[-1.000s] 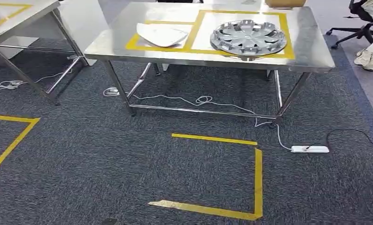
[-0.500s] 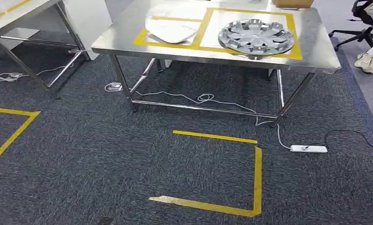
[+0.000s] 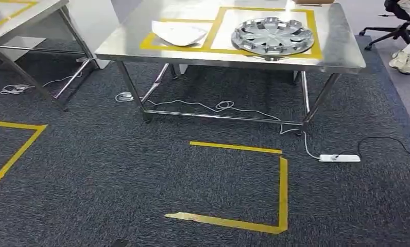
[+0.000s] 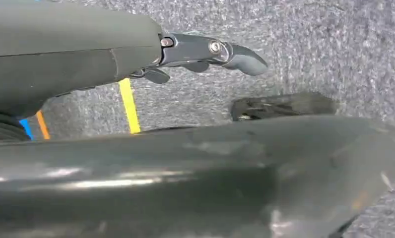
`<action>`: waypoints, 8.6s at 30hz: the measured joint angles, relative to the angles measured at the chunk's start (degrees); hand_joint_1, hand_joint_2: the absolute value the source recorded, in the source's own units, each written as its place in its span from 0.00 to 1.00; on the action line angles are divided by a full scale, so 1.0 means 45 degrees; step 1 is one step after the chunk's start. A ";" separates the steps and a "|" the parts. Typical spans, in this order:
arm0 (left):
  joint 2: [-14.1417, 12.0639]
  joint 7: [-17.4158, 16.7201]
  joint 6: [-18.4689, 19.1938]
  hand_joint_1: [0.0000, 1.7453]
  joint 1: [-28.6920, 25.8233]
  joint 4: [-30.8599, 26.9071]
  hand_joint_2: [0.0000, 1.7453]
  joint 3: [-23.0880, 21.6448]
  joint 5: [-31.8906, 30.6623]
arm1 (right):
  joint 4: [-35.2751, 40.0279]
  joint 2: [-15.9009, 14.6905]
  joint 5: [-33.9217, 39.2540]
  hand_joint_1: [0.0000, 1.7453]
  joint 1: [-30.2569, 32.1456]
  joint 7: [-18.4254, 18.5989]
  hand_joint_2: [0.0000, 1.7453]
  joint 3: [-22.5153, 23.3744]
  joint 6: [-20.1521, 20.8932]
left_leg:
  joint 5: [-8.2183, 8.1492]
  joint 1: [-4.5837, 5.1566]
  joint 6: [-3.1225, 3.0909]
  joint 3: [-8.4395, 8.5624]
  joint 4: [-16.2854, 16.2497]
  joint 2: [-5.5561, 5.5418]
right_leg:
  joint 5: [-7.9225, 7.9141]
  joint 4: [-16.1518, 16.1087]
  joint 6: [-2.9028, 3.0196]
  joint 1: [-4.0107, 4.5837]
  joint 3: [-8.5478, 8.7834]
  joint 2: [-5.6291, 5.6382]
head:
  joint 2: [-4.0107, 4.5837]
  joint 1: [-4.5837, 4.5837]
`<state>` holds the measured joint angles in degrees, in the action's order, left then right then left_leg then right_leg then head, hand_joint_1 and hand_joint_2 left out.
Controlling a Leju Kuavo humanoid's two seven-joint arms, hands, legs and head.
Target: Take the parts from the cabinet and place them on the table.
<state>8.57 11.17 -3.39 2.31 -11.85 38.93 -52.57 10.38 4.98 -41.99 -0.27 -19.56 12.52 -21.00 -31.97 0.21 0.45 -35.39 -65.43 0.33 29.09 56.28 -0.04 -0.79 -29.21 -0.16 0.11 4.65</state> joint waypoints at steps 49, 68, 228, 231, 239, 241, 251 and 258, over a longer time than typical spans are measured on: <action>0.0000 0.0194 -0.0146 0.00 -0.0006 0.0000 0.00 0.0000 -0.0209 | 0.0000 0.0019 -0.0151 0.00 -0.0023 0.0010 0.00 0.0199 0.0029 | 0.0953 0.0184 -0.0377 0.1115 0.1909 -0.0006 | -0.0204 0.0069 -0.0286 0.0055 -0.0288 -0.0013 | 0.0000 -0.0014; -0.0073 0.0194 -0.0165 0.00 0.0051 0.0000 0.00 0.0005 -0.0301 | -0.0005 -0.0015 0.0155 0.00 -0.0092 0.0078 0.00 0.0520 0.0476 | 0.0872 -0.0143 -0.0127 0.1128 0.1841 0.0903 | -0.0102 0.0230 -0.1103 -0.0303 -0.0451 -0.0775 | 0.0000 -0.0171; -0.0039 0.0271 -0.0432 0.00 0.0157 0.0024 1.00 0.0228 -0.0753 | -0.0019 0.0019 -0.0199 0.00 -0.0100 0.0694 0.00 0.1137 0.0753 | 0.0770 -0.0022 -0.0068 0.1444 0.1992 0.1561 | -0.0288 0.0252 -0.0243 -0.0007 -0.0605 -0.0476 | 0.0000 -0.0175; -0.0029 0.0271 -0.0442 0.00 0.0164 0.0024 1.00 0.0248 -0.0743 | -0.0019 0.0019 -0.0214 0.00 -0.0125 0.0743 0.00 0.1141 0.0763 | -0.0321 -0.0136 0.0098 0.0874 0.0494 0.0306 | -0.0384 0.0176 -0.0005 -0.0072 -0.0535 -0.0092 | 0.0000 -0.0082; -0.0073 0.0267 -0.0442 0.00 0.0075 0.0024 1.00 0.0306 -0.0743 | -0.0019 0.0039 -0.0224 0.00 -0.0111 0.0748 0.00 0.1180 0.0763 | 0.0905 -0.0041 -0.0421 0.1110 0.1606 -0.1180 | -0.0451 0.0206 0.0012 0.0076 -0.0567 0.1324 | 0.0000 -0.0117; -0.0063 0.0262 -0.0437 0.00 0.0100 0.0024 1.00 0.0311 -0.0743 | -0.0019 0.0034 -0.0228 0.00 -0.0145 0.0743 0.00 0.1185 0.0758 | 0.0896 -0.0019 -0.0366 0.1116 0.1817 -0.1073 | -0.0522 0.0260 -0.0134 0.0020 -0.0737 0.1611 | 0.0000 -0.0077; 0.0000 0.0252 -0.0398 0.00 0.0082 0.0024 1.00 0.0311 -0.0743 | -0.0024 0.0019 -0.0233 0.00 -0.0078 0.0763 0.00 0.1195 0.0753 | 0.1064 -0.0074 -0.0538 0.1191 0.2189 0.0674 | 0.0793 0.3488 -0.0641 -0.0051 -0.2338 0.0039 | 0.0000 -0.0272; 0.0005 0.0252 -0.0393 0.00 0.0149 0.0024 1.00 0.0316 -0.0753 | -0.0019 0.0024 -0.0238 0.00 -0.0104 0.0758 0.00 0.1195 0.0753 | 0.0877 -0.0019 -0.0074 0.1340 0.1981 0.1522 | -0.0184 0.0230 -0.0244 0.0055 -0.0625 -0.0537 | 0.0000 -0.0189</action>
<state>8.59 12.31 -5.16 2.97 -11.74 40.35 -55.95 10.29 5.09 -43.06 -0.74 -16.15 17.90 -17.62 -28.02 0.12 0.12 -29.36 -56.51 7.18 28.26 57.31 -1.14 -0.54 -32.02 -2.57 0.11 3.80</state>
